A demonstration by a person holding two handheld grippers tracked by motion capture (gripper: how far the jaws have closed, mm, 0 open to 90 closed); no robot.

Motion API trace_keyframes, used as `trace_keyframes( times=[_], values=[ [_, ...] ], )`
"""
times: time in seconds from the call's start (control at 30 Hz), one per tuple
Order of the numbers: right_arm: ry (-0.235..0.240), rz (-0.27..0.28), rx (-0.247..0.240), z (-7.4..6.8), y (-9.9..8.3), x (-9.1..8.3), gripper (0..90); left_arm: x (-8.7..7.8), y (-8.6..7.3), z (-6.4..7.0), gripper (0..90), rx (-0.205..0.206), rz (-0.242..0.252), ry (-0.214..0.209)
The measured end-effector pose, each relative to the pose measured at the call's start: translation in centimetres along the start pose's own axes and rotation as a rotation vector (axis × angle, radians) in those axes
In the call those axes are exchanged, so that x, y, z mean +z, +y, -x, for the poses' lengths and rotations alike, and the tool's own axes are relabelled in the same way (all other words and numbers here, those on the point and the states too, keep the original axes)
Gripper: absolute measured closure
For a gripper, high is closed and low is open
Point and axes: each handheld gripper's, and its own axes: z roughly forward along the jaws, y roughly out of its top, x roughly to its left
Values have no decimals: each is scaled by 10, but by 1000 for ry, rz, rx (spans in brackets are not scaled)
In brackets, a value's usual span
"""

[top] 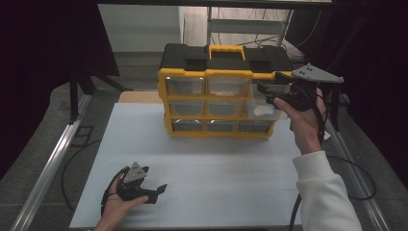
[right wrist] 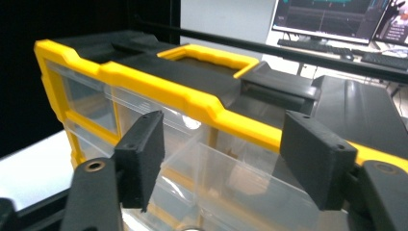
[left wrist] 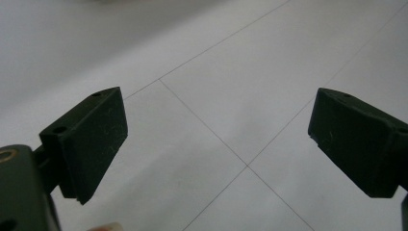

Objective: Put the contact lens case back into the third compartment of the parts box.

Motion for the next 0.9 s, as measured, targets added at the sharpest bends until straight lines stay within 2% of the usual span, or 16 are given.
trace_keyframes(
  times=[0.3, 0.77, 0.9],
  values=[
    [43, 17, -1, -3, 0, -7, 278, 0, 1, 0, 72, 1, 10, 1],
    [102, 29, -52, -17, -7, -18, 279, -2, 0, 1, 72, 0, 11, -9],
    [110, 40, -52, -18, -9, -23, 282, -1, 0, 2, 72, 1, 12, -10]
  ],
)
